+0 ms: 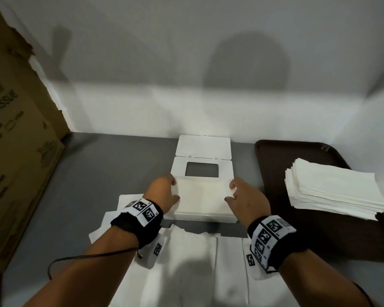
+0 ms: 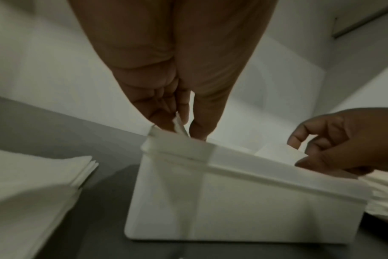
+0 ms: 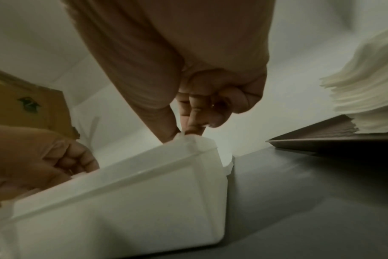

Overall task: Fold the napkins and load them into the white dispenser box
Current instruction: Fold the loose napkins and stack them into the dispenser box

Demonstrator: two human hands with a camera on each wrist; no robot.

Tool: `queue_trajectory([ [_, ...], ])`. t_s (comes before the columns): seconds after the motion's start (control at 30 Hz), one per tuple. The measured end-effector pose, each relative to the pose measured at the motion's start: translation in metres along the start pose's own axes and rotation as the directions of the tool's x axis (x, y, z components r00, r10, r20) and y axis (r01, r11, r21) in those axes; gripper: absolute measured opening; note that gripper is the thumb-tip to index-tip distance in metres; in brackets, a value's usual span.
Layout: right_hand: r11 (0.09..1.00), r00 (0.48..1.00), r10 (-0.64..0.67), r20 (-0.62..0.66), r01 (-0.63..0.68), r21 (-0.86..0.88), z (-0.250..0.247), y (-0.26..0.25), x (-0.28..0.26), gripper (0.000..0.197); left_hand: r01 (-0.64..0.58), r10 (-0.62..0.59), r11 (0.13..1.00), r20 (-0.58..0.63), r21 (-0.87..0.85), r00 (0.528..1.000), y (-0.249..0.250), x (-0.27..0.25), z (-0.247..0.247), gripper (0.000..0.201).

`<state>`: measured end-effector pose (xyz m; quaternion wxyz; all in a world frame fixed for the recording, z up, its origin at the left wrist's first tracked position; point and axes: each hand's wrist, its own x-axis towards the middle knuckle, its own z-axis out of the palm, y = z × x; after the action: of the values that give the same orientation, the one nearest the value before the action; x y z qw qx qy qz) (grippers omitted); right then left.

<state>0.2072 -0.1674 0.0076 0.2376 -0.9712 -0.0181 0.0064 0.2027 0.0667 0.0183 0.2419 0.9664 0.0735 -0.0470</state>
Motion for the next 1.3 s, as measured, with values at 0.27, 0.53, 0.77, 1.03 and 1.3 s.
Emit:
queue_trajectory([
  [0.27,0.981,0.998,-0.044,0.041,0.051,-0.187,0.004,-0.007,0.004,0.038,-0.044,0.012,0.966,0.126,0.254,0.992,0.011,0.005,0.000,0.036],
  [0.53,0.967,0.992,-0.126,0.024,0.128,-0.220,-0.003,-0.014,0.006,0.047,-0.087,0.077,0.935,0.042,0.343,0.996,0.010,0.007,-0.005,0.036],
  [0.77,0.961,0.944,-0.178,0.278,0.227,-0.157,0.004,-0.031,0.015,0.045,-0.146,0.096,0.964,0.221,0.223,0.970,0.023,0.009,0.010,0.049],
  [1.03,0.950,0.920,-0.114,0.375,0.211,-0.230,0.008,-0.040,0.023,0.045,-0.128,0.068,0.960,0.234,0.249,0.970,0.021,0.013,0.017,0.052],
  [1.3,0.952,0.960,-0.185,0.208,0.228,-0.203,0.002,-0.062,0.004,0.034,-0.197,0.187,0.976,0.100,0.097,0.977,0.013,0.000,0.003,0.037],
])
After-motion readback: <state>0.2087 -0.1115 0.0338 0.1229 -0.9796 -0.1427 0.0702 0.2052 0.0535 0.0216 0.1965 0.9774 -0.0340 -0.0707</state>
